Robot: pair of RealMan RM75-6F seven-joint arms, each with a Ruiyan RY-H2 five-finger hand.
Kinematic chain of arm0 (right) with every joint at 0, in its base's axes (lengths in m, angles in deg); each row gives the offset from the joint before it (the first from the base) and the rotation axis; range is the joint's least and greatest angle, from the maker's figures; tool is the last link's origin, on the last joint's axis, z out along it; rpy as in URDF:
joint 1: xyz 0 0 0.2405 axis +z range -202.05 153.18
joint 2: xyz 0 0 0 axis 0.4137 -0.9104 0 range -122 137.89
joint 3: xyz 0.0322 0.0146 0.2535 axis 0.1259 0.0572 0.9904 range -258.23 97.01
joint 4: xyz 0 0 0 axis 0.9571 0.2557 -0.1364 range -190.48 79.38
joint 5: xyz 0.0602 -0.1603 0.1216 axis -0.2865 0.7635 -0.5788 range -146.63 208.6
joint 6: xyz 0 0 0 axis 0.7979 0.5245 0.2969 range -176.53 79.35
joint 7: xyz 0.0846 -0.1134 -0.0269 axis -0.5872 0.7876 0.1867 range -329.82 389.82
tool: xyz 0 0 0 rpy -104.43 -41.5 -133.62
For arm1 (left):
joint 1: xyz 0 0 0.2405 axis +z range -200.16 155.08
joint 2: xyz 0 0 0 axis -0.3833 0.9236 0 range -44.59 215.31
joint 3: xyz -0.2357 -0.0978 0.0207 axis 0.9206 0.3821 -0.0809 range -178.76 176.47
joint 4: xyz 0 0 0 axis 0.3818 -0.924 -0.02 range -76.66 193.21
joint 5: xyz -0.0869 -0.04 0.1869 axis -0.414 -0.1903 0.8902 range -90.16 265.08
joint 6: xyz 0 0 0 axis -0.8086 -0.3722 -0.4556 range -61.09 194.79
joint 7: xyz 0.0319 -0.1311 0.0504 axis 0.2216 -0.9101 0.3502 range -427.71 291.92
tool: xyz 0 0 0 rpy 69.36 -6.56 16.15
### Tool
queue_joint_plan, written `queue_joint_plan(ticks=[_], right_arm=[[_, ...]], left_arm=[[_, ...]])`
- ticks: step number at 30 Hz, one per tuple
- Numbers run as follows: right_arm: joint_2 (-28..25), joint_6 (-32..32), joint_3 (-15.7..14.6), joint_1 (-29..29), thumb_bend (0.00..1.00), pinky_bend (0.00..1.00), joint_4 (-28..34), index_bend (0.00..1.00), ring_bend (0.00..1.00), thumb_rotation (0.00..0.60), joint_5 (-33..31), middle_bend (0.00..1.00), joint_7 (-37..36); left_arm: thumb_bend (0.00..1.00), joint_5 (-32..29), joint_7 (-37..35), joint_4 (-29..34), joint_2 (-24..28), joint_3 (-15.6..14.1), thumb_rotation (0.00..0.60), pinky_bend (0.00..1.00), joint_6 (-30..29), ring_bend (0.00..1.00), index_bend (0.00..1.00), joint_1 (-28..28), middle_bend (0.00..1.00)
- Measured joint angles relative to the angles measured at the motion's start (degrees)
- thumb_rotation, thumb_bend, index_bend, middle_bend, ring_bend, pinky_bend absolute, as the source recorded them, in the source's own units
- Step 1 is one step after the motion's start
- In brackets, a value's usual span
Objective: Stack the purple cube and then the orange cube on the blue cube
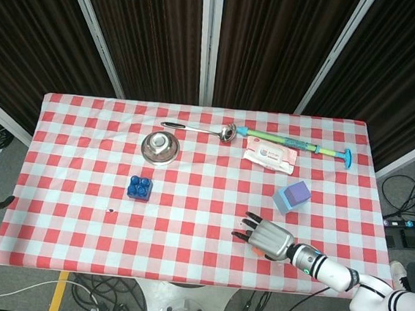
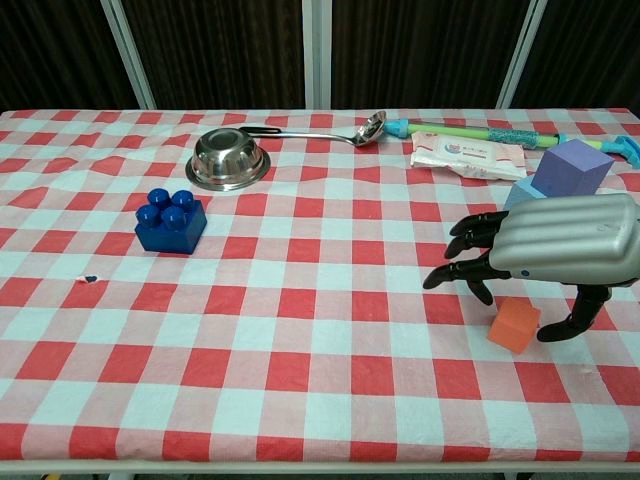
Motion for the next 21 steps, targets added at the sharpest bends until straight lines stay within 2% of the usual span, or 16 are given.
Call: queue_joint_plan(ticks=[21], right_arm=[[1.3, -1.1, -0.7, 0.6, 0.17, 0.00, -1.8, 0.13, 0.12, 0.600, -0.2, 0.44, -1.7]], left_arm=[[0.07, -0.9, -0.3, -1.2, -0.5, 0.3, 0.600, 0.28, 0.9, 0.14, 0.14, 0.0, 0.17]])
